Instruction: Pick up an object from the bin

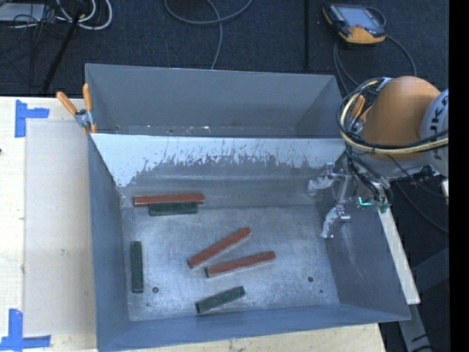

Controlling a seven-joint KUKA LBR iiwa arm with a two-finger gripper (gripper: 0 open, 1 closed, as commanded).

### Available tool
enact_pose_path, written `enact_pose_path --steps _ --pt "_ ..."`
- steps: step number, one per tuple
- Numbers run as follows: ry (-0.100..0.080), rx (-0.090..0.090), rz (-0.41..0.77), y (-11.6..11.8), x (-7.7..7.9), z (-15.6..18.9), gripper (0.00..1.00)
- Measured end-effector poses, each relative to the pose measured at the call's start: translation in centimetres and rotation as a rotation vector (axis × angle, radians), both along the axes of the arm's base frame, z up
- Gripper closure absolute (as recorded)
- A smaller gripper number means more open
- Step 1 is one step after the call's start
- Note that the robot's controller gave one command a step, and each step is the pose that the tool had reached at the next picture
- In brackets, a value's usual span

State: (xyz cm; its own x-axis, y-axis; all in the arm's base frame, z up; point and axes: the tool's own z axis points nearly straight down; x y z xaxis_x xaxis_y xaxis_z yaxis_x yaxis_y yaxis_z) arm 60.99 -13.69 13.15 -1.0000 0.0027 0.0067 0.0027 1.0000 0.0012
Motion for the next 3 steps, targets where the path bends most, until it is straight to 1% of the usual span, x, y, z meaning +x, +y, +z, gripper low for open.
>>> enact_pose_path --steps 1,2,3 --pt "-0.007 -0.001 0.003 0.0 0.2 0.4 0.0" --pt "-0.008 -0.001 0.134 5.9 -3.3 -4.6 0.0" --pt "-0.005 0.0 0.208 7.1 -4.2 -4.2 0.0"
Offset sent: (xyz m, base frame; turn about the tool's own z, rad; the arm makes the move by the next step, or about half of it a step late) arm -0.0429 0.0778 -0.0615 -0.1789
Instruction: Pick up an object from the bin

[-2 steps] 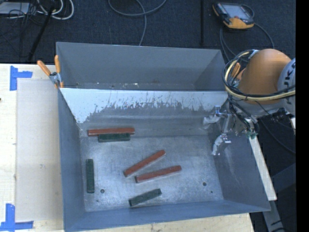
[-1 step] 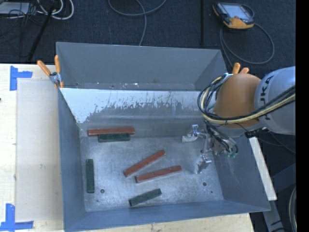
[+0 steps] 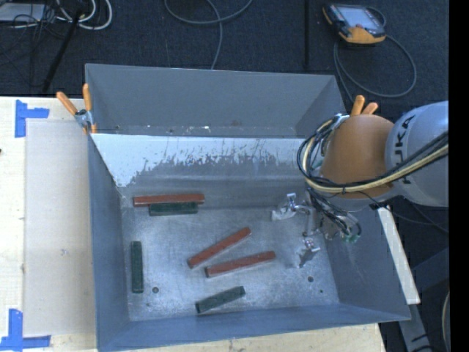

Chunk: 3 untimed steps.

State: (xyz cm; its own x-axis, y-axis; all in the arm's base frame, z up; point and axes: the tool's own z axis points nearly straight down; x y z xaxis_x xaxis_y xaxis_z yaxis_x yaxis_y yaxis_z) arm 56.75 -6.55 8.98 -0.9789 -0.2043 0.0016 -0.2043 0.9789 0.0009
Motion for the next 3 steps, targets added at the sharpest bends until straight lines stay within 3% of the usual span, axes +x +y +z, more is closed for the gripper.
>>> enact_pose_path --steps 1,2,3 --pt "-0.003 0.0 0.025 4.4 0.5 0.8 0.0" --pt "-0.005 -0.004 0.106 9.4 -0.2 -1.7 0.0" --pt "-0.008 -0.006 0.173 10.3 0.9 -1.3 1.0"
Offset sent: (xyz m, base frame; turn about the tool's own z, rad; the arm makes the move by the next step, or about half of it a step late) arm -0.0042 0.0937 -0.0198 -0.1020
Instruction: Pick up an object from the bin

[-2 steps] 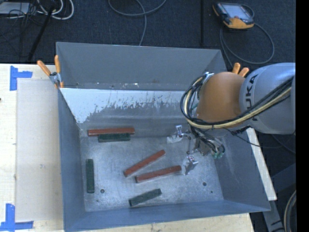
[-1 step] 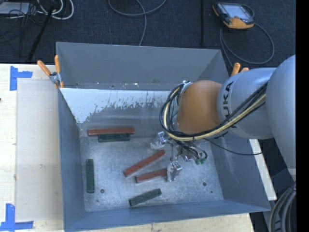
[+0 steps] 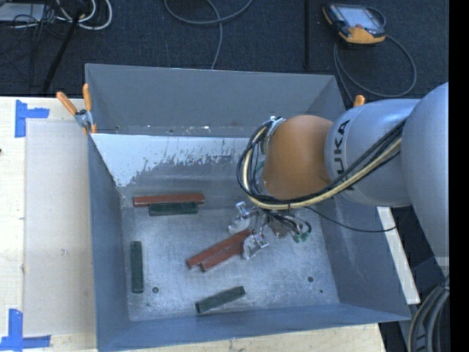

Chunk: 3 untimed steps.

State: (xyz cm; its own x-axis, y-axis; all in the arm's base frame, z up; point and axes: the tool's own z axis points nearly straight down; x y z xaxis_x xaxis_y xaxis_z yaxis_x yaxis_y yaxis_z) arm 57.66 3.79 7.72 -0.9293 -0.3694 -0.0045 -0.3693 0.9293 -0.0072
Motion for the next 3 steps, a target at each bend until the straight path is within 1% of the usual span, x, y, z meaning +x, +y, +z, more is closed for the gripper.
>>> enact_pose_path --steps 2,3 --pt "0.001 0.001 0.0 0.0 -0.1 0.3 1.0" --pt "0.01 0.004 0.0 0.1 -0.4 1.5 1.0"
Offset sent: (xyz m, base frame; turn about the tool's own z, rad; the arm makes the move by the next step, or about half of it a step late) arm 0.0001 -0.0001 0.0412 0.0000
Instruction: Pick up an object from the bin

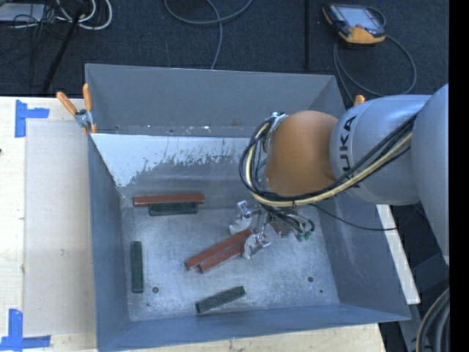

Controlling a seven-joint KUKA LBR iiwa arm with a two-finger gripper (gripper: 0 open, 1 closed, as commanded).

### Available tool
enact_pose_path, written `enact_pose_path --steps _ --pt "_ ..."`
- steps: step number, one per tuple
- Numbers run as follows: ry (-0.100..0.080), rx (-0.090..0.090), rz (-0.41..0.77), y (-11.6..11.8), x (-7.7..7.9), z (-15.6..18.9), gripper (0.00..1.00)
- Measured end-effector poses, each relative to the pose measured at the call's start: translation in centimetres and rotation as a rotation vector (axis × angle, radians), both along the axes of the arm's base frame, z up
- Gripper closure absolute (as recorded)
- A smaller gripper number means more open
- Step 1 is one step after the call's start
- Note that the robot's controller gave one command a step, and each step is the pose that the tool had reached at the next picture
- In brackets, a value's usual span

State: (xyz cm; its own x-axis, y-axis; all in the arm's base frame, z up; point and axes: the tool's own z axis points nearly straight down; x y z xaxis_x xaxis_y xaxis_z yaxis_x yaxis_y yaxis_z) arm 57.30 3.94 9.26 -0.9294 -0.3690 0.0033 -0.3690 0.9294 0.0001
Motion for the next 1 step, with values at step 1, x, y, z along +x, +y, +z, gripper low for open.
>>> enact_pose_path --steps 1 --pt "-0.003 0.001 0.0 0.06 0.13 1.62 1.0"
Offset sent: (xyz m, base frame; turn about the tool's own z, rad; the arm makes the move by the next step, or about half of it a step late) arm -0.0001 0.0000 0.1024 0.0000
